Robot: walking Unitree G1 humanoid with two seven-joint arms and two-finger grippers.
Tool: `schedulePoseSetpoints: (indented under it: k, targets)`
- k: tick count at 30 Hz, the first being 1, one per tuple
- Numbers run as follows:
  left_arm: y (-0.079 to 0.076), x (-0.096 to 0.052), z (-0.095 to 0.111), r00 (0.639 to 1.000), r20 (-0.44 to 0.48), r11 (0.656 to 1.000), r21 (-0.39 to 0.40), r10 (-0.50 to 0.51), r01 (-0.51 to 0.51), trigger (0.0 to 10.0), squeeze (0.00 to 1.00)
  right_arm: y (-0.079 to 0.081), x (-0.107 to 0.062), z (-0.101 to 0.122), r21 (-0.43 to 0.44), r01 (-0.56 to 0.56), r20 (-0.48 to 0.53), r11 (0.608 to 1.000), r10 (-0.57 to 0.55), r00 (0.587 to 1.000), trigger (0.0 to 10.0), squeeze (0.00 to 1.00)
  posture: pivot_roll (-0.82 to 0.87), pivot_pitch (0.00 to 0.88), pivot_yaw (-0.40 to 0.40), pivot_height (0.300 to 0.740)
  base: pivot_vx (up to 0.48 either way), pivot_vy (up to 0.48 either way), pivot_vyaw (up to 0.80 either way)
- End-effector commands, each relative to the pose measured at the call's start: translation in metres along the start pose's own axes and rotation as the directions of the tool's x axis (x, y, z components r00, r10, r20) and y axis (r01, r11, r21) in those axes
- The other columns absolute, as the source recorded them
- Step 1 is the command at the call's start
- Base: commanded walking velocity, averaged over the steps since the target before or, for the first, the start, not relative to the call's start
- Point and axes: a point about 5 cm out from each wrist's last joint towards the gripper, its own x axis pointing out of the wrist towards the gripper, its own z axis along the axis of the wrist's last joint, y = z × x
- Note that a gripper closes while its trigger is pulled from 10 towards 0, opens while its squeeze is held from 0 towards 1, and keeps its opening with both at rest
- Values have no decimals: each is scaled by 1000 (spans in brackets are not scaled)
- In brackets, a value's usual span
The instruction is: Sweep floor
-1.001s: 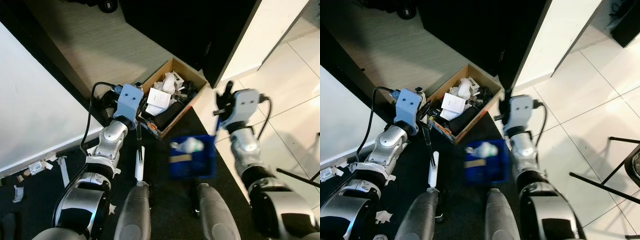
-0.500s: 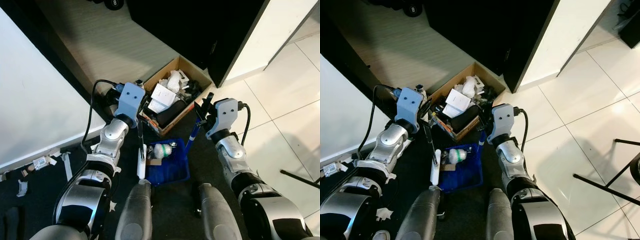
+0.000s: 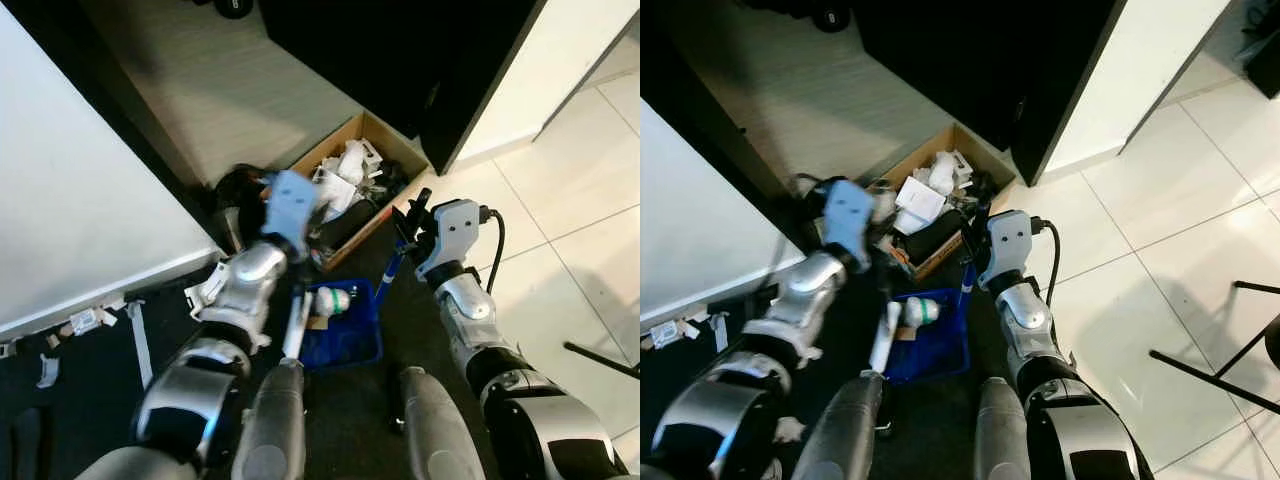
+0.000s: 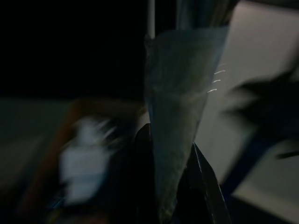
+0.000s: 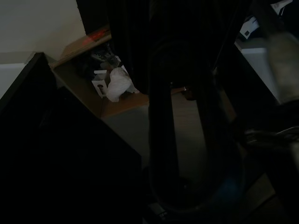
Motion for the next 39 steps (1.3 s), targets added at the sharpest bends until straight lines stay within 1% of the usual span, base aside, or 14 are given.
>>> schedulePoseSetpoints:
  k: [1, 4, 11, 13, 15, 16, 19, 23, 28, 29, 30, 33, 35, 39]
  targets:
    - [-19, 6, -5, 998, 35, 990, -133, -42, 47, 10000, 0, 6, -6, -8, 7, -30, -23, 1000, 31, 999, 10000, 0, 49, 220, 24, 740, 0, 0, 0]
    - [-42, 21, 5, 980, 85, 961, -196, -180, 194, 10000, 0, 2, -8, -8, 11, -6, -24, 1000, 6, 1000, 10000, 0, 43, 208, 42, 740, 0, 0, 0]
    - [-38, 24, 16, 970, 136, 960, -168, -204, 225, 10000, 0, -2, -11, -9, 13, 11, -21, 1000, -11, 1000, 10000, 0, 44, 194, 43, 740, 0, 0, 0]
    - [-33, 23, 20, 970, 147, 964, -155, -193, 215, 10000, 0, -3, -11, -9, 13, 13, -20, 1000, -12, 1000, 10000, 0, 44, 194, 43, 740, 0, 0, 0]
    - [-12, 18, 30, 976, 149, 980, -99, -158, 174, 10000, 0, -4, -11, -8, 28, 18, -16, 999, -17, 1000, 10000, 0, 52, 179, 37, 740, 0, 0, 0]
    - [-12, 18, 30, 976, 149, 980, -99, -158, 174, 10000, 0, -4, -11, -8, 28, 18, -16, 999, -17, 1000, 10000, 0, 52, 179, 37, 740, 0, 0, 0]
    - [12, 7, 41, 981, 120, 988, -27, -151, 155, 10000, 0, -7, -8, -6, 99, 23, -2, 995, -23, 1000, 10000, 0, 56, 174, 35, 740, 0, 0, 0]
    - [22, -1, 46, 981, 87, 985, 12, -175, 174, 10000, 0, -9, -6, -3, 136, 19, 10, 991, -21, 1000, 10000, 0, 57, 172, 34, 740, 0, 0, 0]
    - [38, -22, 58, 965, 17, 961, 96, -261, 259, 10000, 0, -14, -5, -2, 159, -1, 13, 987, -1, 1000, 10000, 0, 57, 170, 34, 740, 0, 0, 0]
    - [38, -22, 58, 965, 17, 961, 96, -261, 259, 10000, 0, -14, -5, -2, 159, -1, 13, 987, -1, 1000, 10000, 0, 57, 170, 34, 740, 0, 0, 0]
    - [46, -33, 66, 958, -10, 952, 113, -286, 285, 10000, 0, -16, -6, -2, 164, -8, 10, 986, 7, 1000, 10000, 0, 59, 165, 30, 740, 0, 0, 0]
    - [49, -37, 69, 956, -21, 949, 121, -291, 292, 10000, 0, -17, -7, -2, 165, -11, 7, 986, 10, 1000, 10000, 0, 61, 162, 29, 740, 0, 0, 0]
    - [60, -49, 78, 960, -29, 951, 128, -279, 281, 10000, 0, -20, -8, -3, 166, -13, 1, 986, 13, 1000, 10000, 0, 68, 154, 23, 740, 0, 0, 0]
    - [70, -57, 85, 967, -23, 958, 130, -255, 256, 10000, 0, -22, -10, -4, 167, -14, -3, 986, 14, 1000, 10000, 0, 71, 151, 21, 740, 0, 0, 0]
